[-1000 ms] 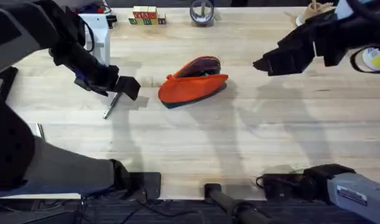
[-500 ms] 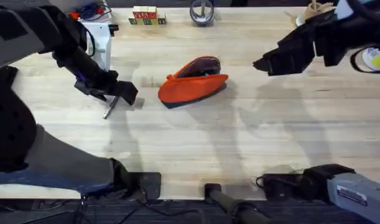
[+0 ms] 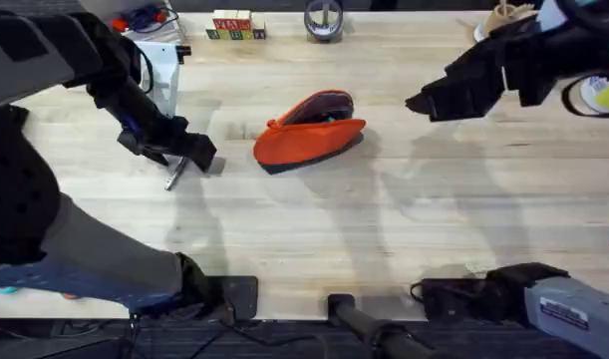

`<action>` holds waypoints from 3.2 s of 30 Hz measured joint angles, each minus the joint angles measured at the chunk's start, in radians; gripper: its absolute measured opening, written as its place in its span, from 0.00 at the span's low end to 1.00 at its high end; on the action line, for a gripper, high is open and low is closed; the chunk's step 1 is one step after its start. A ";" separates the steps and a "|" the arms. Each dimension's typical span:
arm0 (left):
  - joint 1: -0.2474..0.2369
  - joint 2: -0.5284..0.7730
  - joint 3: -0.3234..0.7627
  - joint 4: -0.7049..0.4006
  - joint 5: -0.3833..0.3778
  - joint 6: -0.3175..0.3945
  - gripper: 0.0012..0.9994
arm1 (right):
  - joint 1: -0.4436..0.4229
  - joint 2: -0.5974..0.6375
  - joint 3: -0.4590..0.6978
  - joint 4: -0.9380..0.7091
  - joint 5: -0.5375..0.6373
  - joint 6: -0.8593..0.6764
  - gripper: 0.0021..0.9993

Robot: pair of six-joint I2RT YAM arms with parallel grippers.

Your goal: Unzip the bag, pick up the pens from the table one at a time and place them inside, then zip the bag closed.

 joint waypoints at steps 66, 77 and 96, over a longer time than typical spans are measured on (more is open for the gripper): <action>-0.420 -0.452 0.001 0.223 0.114 -0.109 0.04 | 0.000 0.000 0.000 0.000 0.000 0.000 1.00; -0.523 -0.457 0.001 0.356 0.216 -0.109 0.04 | 0.000 0.000 0.000 0.000 0.000 0.000 1.00; -0.667 -0.457 0.001 0.378 0.293 0.082 0.04 | 0.000 0.000 0.000 0.000 0.000 0.000 1.00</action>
